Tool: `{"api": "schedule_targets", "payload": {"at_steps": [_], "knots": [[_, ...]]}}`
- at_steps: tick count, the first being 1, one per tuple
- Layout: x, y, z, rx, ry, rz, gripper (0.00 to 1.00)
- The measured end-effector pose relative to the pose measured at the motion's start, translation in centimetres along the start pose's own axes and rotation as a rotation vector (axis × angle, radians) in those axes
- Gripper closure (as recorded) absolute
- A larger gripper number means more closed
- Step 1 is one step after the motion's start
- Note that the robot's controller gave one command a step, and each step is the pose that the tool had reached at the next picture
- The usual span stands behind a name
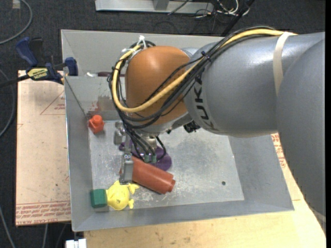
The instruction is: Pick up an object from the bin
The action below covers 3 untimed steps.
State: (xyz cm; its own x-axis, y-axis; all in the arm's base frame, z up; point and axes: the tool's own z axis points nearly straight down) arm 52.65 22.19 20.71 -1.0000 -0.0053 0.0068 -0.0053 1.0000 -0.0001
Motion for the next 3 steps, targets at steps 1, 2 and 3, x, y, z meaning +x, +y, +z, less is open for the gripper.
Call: {"api": "schedule_targets", "payload": {"at_steps": [1, 2, 3], "knots": [[0.0, -0.1, -0.2, -0.001, -0.002, 0.002, 0.00], [0.2, -0.1, -0.9, -0.001, -0.005, -0.056, 0.00], [0.5, -1.3, 2.6, -0.003, -0.013, -0.175, 0.00]]}}
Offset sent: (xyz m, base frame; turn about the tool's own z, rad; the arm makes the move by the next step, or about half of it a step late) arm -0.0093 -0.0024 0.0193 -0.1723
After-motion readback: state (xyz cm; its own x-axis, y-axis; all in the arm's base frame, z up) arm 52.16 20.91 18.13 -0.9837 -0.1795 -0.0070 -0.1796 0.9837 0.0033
